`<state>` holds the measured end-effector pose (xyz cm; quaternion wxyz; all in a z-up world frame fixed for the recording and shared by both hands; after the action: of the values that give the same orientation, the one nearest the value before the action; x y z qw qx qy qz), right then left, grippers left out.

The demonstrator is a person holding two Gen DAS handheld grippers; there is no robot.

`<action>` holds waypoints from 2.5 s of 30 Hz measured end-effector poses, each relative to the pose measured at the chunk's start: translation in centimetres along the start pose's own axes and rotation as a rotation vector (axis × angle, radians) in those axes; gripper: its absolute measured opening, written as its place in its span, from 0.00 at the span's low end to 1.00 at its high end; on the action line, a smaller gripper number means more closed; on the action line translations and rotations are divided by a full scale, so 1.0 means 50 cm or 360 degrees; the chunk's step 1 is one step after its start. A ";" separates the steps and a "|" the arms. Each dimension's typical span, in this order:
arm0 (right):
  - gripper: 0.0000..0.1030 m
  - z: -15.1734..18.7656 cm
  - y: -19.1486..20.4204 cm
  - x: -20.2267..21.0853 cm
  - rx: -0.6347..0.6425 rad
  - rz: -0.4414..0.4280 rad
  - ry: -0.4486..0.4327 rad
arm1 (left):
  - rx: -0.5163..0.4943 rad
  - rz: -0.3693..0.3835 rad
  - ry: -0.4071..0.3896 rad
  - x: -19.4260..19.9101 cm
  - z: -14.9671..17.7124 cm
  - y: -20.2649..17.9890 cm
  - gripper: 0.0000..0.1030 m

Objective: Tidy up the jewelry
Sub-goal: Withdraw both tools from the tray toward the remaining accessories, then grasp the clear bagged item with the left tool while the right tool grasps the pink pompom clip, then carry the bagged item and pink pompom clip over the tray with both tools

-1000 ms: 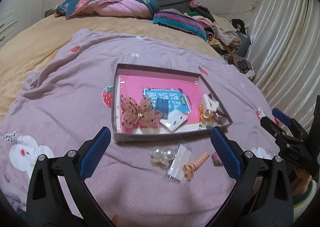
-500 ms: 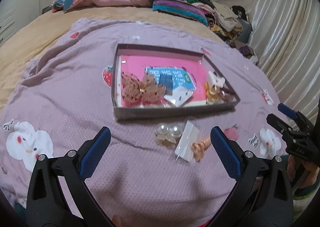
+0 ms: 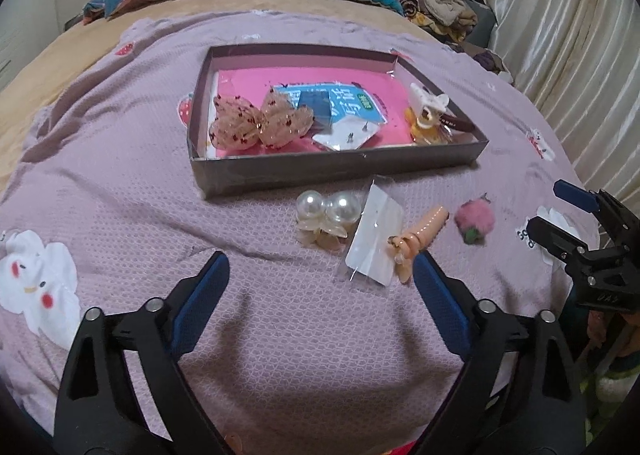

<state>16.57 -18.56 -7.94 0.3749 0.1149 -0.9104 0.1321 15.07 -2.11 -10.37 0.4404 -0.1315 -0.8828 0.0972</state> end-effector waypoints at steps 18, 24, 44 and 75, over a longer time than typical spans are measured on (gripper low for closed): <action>0.69 0.024 0.032 -0.092 -0.0164 -0.0204 0.0174 | 0.0086 0.0174 0.0086 -0.071 0.023 -0.008 0.44; 0.46 0.025 0.036 -0.120 -0.0264 -0.0276 0.0248 | 0.0100 0.0209 0.0084 -0.089 0.014 -0.016 0.36; 0.29 0.006 -0.037 -0.085 -0.0347 -0.0131 0.0091 | -0.0087 0.0146 0.0004 -0.068 -0.001 -0.082 0.16; 0.29 -0.071 -0.062 0.009 -0.0225 0.0045 -0.0195 | -0.0022 0.0040 -0.0343 0.045 -0.187 -0.021 0.13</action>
<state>19.52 -20.34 -4.69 0.3237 0.0833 -0.9402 0.0656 21.15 -1.85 -2.84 0.3408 -0.1345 -0.9239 0.1100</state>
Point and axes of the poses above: each gripper's, at about its wrist camera, not at the fingertips, and x roughly against the way its jaws point, y to its left, z to its underside, the point moved 7 cm from there along -x, roughly the way its jaws point, and after that the axes turned 8 degrees about z, right-handed, at the moved point
